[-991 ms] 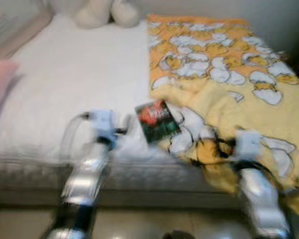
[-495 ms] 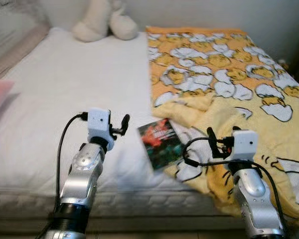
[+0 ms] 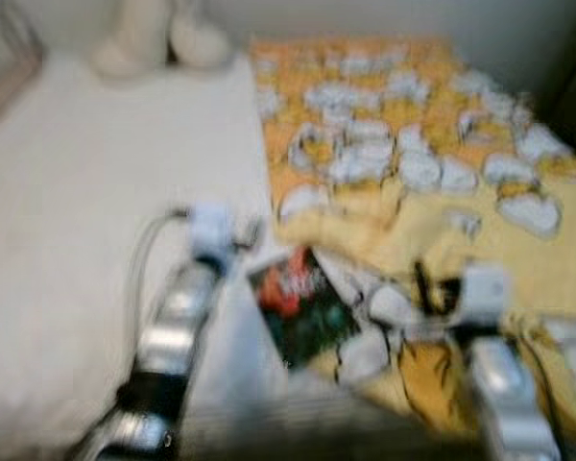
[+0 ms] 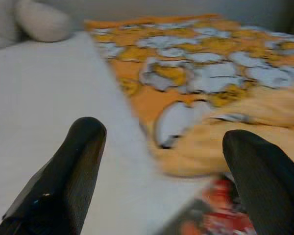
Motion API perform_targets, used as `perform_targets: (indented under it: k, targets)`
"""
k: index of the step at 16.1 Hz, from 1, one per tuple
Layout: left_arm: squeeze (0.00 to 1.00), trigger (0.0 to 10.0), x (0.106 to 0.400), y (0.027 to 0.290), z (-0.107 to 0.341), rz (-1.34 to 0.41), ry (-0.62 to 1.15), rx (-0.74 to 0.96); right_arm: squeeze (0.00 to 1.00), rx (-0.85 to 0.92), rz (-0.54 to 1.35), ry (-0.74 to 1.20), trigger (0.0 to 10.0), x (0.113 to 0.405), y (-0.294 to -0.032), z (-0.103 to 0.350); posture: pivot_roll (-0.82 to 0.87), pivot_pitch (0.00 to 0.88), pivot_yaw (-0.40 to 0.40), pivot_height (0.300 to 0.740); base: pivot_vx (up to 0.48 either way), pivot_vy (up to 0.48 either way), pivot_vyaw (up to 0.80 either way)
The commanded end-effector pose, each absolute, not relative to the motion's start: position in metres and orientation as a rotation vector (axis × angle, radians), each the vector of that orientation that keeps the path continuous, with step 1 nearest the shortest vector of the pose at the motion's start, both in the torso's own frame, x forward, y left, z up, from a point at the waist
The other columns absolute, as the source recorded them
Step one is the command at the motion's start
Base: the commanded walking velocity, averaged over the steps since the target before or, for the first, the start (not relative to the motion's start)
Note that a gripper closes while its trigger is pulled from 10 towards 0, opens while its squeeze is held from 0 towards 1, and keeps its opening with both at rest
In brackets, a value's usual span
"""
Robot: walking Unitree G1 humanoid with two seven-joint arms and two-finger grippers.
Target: Clean up the room
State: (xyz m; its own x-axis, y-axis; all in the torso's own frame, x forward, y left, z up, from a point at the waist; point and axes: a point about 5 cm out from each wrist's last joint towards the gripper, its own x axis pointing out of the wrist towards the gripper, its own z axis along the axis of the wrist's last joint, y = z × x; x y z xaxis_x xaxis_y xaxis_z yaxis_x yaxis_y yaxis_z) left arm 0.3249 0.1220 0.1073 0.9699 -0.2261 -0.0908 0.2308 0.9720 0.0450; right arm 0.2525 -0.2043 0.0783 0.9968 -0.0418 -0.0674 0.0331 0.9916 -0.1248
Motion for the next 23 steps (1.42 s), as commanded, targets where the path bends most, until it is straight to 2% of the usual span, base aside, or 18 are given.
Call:
perform_targets:
  k: [1, 7, 10, 15, 18, 20, 21, 23]
  targets:
    - [0.00, 10.0, 0.326, 0.136, 0.107, -0.193, 0.082, 0.086, 0.00, -0.117, -0.019, 0.056, 10.0, 0.255, -0.197, 0.081, -0.13, 0.000, 0.016, 0.740, 0.000, 0.000, 0.00]
    - [0.00, 10.0, 0.324, 0.138, 0.102, -0.183, 0.089, 0.088, 0.00, -0.125, -0.002, 0.072, 10.0, 0.258, -0.194, 0.080, -0.12, 0.000, 0.006, 0.740, 0.000, 0.000, 0.00]
    - [0.00, 10.0, 0.330, 0.152, 0.093, -0.093, 0.151, 0.064, 0.00, -0.131, 0.009, 0.085, 10.0, 0.255, -0.194, 0.078, -0.12, 0.000, -0.003, 0.740, 0.000, 0.000, -0.76]
    - [0.00, 10.0, 0.331, 0.158, 0.093, -0.067, 0.146, 0.077, 0.00, -0.144, 0.017, 0.096, 10.0, 0.253, -0.195, 0.077, -0.12, 0.000, -0.007, 0.740, 0.000, 0.000, -0.76]
    - [0.00, 10.0, 0.332, 0.161, 0.091, -0.041, 0.151, 0.081, 0.00, -0.136, 0.018, 0.087, 10.0, 0.252, -0.194, 0.078, -0.13, 0.000, -0.008, 0.740, 0.000, 0.000, 0.00]
    - [0.00, 10.0, 0.332, 0.171, 0.087, 0.016, 0.188, 0.054, 0.00, -0.135, 0.021, 0.087, 10.0, 0.250, -0.193, 0.078, -0.13, 0.000, -0.007, 0.740, 0.000, 0.000, 0.00]
    - [0.00, 10.0, 0.326, 0.191, 0.077, 0.097, 0.250, 0.046, 0.00, -0.135, 0.024, 0.090, 10.0, 0.248, -0.193, 0.077, -0.12, 0.000, -0.008, 0.740, 0.000, 0.000, 0.00]
    - [0.00, 10.0, 0.321, 0.200, 0.077, 0.116, 0.232, 0.074, 0.00, -0.133, 0.027, 0.097, 10.0, 0.246, -0.193, 0.076, -0.11, 0.000, -0.013, 0.740, 0.000, 0.000, 0.00]
